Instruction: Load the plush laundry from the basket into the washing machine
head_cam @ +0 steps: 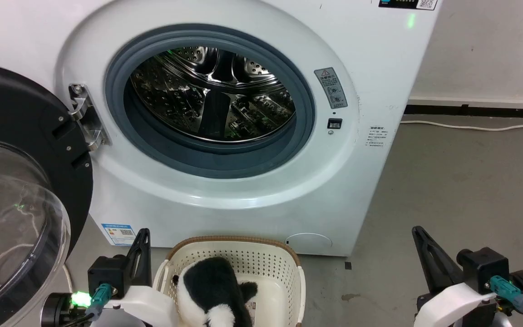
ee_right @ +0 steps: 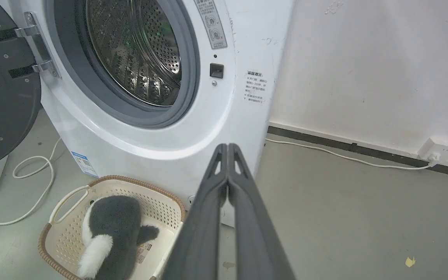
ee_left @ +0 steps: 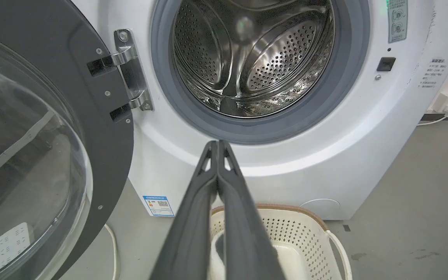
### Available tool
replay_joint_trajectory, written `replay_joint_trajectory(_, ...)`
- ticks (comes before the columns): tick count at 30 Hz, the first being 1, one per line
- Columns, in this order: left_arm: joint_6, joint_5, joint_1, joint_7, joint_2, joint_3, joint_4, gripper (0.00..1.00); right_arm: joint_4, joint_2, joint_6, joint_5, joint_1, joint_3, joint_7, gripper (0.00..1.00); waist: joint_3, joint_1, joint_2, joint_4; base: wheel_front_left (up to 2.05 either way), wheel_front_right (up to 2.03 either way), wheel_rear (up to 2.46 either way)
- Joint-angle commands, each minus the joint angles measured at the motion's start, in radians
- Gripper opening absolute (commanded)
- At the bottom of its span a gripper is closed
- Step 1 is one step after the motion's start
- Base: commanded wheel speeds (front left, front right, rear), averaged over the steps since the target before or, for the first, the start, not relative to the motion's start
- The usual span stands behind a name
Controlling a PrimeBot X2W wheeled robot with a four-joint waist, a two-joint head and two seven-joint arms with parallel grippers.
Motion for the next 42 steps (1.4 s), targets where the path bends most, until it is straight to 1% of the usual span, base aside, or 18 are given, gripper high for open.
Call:
replay_joint_trajectory(1, -0.004, 0.002, -0.015, 0.000, 0.000, 0.002, -0.004, 0.00, -0.004, 0.005, -0.001, -0.008, -0.012, -0.003, 0.000, 0.00, 0.000, 0.0000, 0.0000, 0.000, 0.00, 0.00, 0.00)
replay_joint_trajectory(7, -0.004, 0.002, -0.015, 0.000, 0.000, 0.002, -0.004, 0.00, -0.004, 0.005, -0.001, -0.008, -0.012, -0.003, 0.000, 0.00, 0.000, 0.0000, 0.0000, 0.000, 0.00, 0.00, 0.00)
replay_joint_trajectory(8, 0.000, 0.000, 0.000, 0.000, 0.000, 0.000, 0.000, 1.00, 0.000, 0.000, 0.000, 0.000, 0.000, 0.000, 0.000, 1.00, 0.000, 0.0000, 0.0000, 0.000, 0.00, 0.00, 0.00)
replay_joint_trajectory(21, 0.006, -0.013, 0.004, -0.021, 0.000, -0.013, -0.006, 1.00, -0.002, 0.000, 0.000, 0.015, 0.006, -0.008, -0.021, 1.00, 0.004, 0.0000, 0.0000, -0.002, 0.00, 0.00, 0.00)
replay_joint_trajectory(29, 0.005, -0.026, 0.002, -0.037, 0.000, -0.025, 0.014, 1.00, -0.004, 0.001, 0.000, 0.024, 0.003, -0.010, -0.037, 1.00, 0.027, 0.0000, 0.0000, -0.012, 0.00, 0.00, 0.00)
replay_joint_trajectory(34, 0.000, -0.032, -0.012, -0.047, 0.001, -0.035, 0.056, 1.00, -0.009, 0.001, 0.000, 0.032, -0.005, -0.009, -0.048, 1.00, 0.057, 0.0000, 0.0000, -0.023, 0.00, 0.00, 0.00)
replay_joint_trajectory(35, -0.004, -0.037, -0.026, -0.047, 0.003, -0.040, 0.088, 1.00, -0.008, 0.001, 0.000, 0.038, -0.009, -0.006, -0.054, 1.00, 0.079, 0.0000, 0.0000, -0.030, 0.00, 0.00, 0.00)
replay_joint_trajectory(39, -0.008, -0.044, -0.043, -0.041, 0.006, -0.044, 0.125, 1.00, -0.007, 0.001, 0.000, 0.042, -0.015, 0.001, -0.060, 1.00, 0.101, 0.0000, 0.0000, -0.037, 0.00, 0.00, 0.00)
replay_joint_trajectory(42, -0.016, -0.059, -0.067, -0.028, 0.010, -0.048, 0.179, 1.00, -0.007, 0.001, 0.000, 0.048, -0.026, 0.008, -0.069, 1.00, 0.134, 0.0000, 0.0000, -0.048, 0.00, 0.00, 0.00)
